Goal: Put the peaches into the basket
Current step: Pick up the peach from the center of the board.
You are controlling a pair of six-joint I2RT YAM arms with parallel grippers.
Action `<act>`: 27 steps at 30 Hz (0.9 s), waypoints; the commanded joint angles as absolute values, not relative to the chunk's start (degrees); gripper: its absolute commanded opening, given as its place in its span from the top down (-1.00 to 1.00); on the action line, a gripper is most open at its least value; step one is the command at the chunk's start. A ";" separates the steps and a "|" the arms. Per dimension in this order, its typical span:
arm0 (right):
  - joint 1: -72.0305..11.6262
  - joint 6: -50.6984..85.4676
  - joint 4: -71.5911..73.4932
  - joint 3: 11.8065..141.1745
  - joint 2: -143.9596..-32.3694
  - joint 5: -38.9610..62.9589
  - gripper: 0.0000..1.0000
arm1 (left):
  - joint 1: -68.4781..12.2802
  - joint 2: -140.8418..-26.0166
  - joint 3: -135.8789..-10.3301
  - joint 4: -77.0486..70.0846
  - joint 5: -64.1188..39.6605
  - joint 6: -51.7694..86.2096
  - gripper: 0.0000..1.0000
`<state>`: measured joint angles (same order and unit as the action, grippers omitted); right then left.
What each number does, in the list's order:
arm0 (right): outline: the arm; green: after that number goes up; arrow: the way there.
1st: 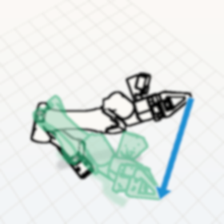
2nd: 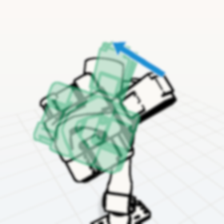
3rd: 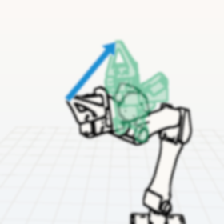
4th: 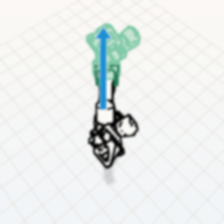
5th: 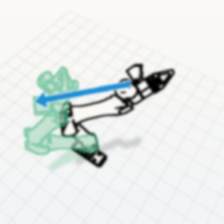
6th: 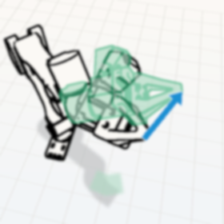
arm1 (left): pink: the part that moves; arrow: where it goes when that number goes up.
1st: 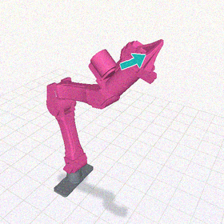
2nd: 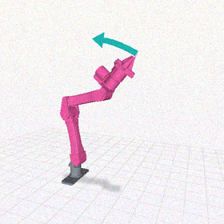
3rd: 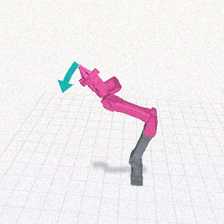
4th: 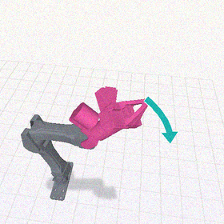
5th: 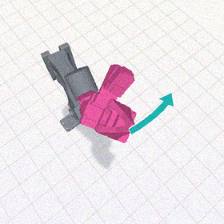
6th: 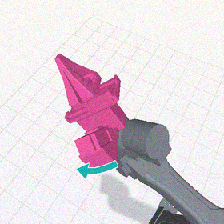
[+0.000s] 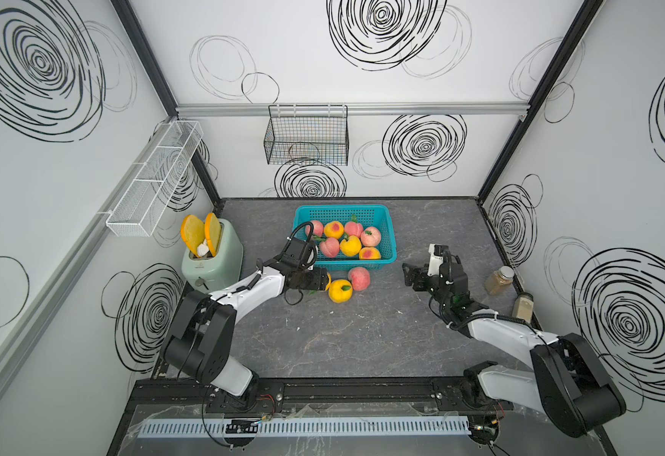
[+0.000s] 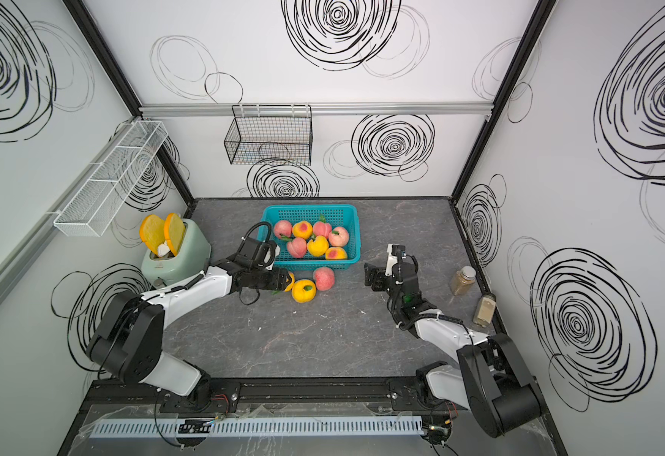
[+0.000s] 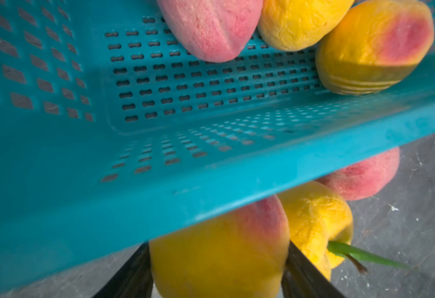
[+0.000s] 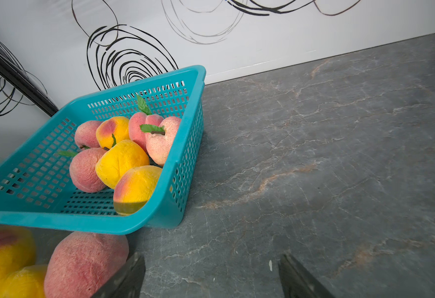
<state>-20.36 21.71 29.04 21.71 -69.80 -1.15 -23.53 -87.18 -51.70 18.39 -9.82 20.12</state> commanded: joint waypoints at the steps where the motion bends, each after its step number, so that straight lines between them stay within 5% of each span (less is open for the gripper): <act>1: -20.05 22.78 30.23 21.27 -69.09 -1.75 -0.70 | -24.22 -83.17 -51.37 20.74 -9.49 19.92 -0.09; 14: -20.08 22.94 30.41 21.10 -69.17 -1.66 -0.70 | -25.84 -74.76 -56.85 25.50 -6.17 18.37 -0.12; 27: -20.10 22.94 30.23 20.89 -68.12 -1.80 -0.70 | -23.46 -82.53 -75.29 35.42 0.04 11.21 -0.15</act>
<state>-20.36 22.52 29.12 21.67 -69.38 -1.30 -24.51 -80.44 -72.42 32.93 -1.61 13.65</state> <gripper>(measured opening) 0.849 0.713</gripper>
